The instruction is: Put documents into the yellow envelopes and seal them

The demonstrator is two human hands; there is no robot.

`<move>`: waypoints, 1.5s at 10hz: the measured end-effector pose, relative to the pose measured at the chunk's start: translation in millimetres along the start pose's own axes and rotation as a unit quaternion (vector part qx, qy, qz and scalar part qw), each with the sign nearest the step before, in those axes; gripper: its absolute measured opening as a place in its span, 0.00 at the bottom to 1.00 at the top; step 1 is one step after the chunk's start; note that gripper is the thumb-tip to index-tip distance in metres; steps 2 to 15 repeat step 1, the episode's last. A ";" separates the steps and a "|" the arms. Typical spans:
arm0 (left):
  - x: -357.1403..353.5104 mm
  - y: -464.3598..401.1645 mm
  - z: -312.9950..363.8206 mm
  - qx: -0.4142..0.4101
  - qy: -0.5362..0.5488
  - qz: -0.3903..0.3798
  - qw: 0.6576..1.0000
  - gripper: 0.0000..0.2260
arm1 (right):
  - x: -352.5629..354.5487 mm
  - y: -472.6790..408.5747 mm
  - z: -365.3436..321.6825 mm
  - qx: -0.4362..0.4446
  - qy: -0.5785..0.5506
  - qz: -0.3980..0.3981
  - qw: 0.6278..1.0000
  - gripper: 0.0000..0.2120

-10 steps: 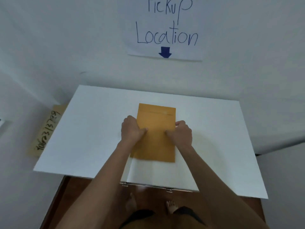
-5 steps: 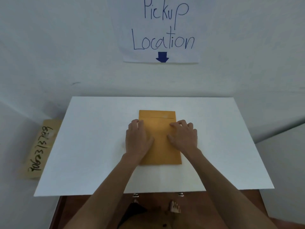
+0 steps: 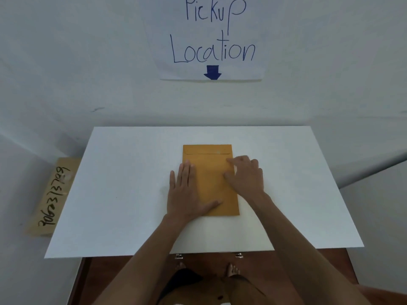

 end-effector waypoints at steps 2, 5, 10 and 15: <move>-2.3 -0.7 -1.4 0.002 0.014 0.006 1.000 0.60 | 82.4 11.9 -10.9 0.044 -0.253 0.164 0.953 0.17; -2.3 -0.7 -1.4 0.002 0.014 0.006 1.000 0.60 | 82.4 11.9 -10.9 0.044 -0.253 0.164 0.953 0.17; -2.3 -0.7 -1.4 0.002 0.014 0.006 1.000 0.60 | 82.4 11.9 -10.9 0.044 -0.253 0.164 0.953 0.17; -2.3 -0.7 -1.4 0.002 0.014 0.006 1.000 0.60 | 82.4 11.9 -10.9 0.044 -0.253 0.164 0.953 0.17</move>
Point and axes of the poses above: each hand's wrist, its own y-axis away from the middle knuckle, its own x-axis out of the back of the hand, z = x × y, the point moved 5 cm from there along -y, towards the middle knuckle, and after that the axes turned 8 degrees about -x, right-handed, at the moved point
